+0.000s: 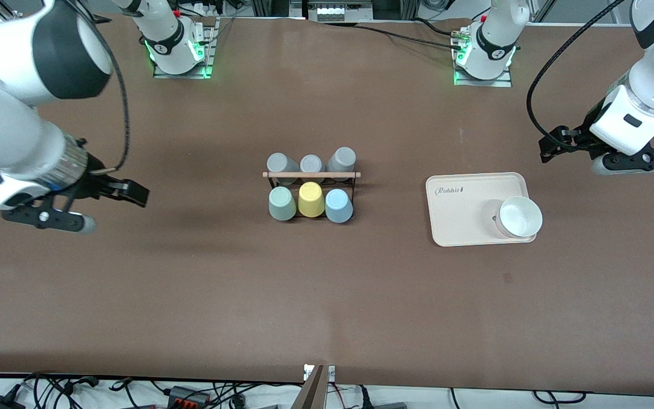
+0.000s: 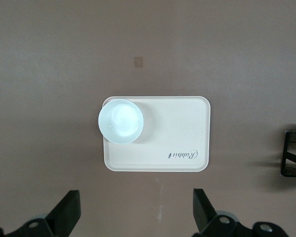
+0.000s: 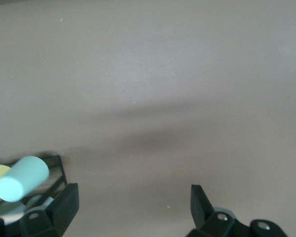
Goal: Hang scattered cups on rack with three cups
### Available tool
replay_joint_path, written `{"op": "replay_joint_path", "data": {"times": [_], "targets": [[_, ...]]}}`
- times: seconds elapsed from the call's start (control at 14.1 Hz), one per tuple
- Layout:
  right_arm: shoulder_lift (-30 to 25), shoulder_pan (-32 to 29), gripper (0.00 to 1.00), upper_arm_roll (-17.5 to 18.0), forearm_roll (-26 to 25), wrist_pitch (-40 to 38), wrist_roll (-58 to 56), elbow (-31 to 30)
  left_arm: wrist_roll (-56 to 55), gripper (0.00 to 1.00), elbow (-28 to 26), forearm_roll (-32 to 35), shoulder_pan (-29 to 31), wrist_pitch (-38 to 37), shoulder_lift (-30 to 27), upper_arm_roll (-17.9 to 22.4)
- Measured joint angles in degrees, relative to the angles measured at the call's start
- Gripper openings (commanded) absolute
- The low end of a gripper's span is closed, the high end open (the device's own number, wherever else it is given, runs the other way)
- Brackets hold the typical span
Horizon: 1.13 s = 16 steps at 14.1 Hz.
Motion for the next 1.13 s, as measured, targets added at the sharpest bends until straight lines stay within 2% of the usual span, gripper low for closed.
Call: {"op": "replay_joint_path", "data": {"times": [0.21, 0.5, 0.64, 0.85, 1.13], "targets": [[-5.7, -4.6, 1.00, 0.0, 2.7, 1.2, -5.6, -5.8, 0.0, 1.00, 0.0, 0.0, 0.0, 0.0, 0.0, 0.0], [-18.0, -5.9, 1.00, 0.5, 3.4, 9.1, -7.2, -22.5, 0.0, 1.00, 0.0, 0.0, 0.0, -1.1, 0.0, 0.0], [-22.6, -5.9, 1.00, 1.1, 3.4, 11.2, -7.2, -28.6, 0.1, 1.00, 0.0, 0.0, 0.0, -1.2, 0.0, 0.0], [-25.0, -5.9, 1.00, 1.1, 3.4, 9.4, -7.2, -30.5, 0.6, 1.00, 0.0, 0.0, 0.0, -1.3, 0.0, 0.0], [-22.3, -6.3, 1.00, 0.6, 3.4, 8.1, -7.6, -26.1, 1.6, 1.00, 0.0, 0.0, 0.0, -1.4, 0.0, 0.0]]}}
